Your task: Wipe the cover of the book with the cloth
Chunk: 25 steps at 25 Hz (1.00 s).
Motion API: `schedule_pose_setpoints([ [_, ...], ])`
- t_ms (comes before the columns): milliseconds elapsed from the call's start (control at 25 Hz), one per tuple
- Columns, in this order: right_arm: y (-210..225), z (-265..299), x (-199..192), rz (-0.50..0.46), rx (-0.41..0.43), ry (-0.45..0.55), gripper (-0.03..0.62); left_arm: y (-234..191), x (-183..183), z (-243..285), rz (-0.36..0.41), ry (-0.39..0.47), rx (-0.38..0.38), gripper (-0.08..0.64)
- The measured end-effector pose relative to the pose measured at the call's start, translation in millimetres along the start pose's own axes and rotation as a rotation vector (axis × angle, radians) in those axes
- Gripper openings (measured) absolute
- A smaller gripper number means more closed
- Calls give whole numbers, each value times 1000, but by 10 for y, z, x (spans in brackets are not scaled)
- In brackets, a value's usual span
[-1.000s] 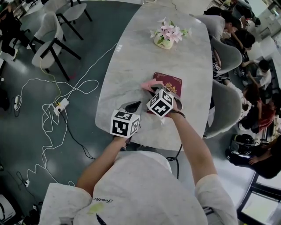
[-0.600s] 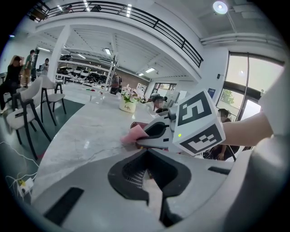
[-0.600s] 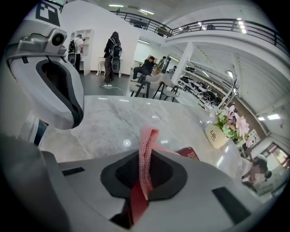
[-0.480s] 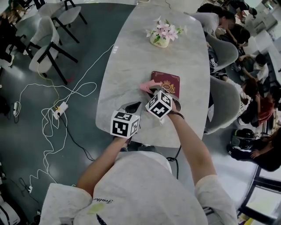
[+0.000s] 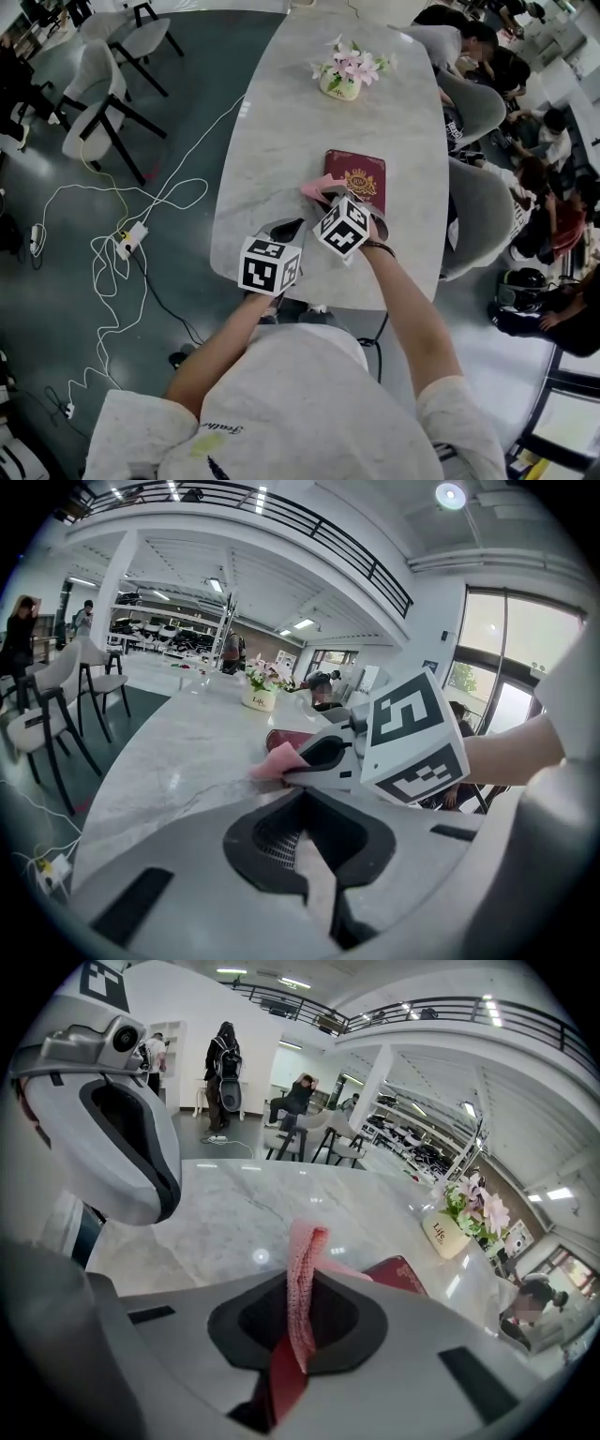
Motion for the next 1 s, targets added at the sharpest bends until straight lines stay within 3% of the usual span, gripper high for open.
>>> schedule_pose_setpoints([
  [1000,-310,-117,-9,54,-19,-3,20,20,-42,-125,33,-4,-49,8],
])
Point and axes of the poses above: the fingertips, and each gripper's own axes: z forward along the fingers, y to its right, x out of its top, the point moved 5 cm from there along -z, backward along the fingers, and after that the axes turned 3 degrees about y, right-handed, at the moved point
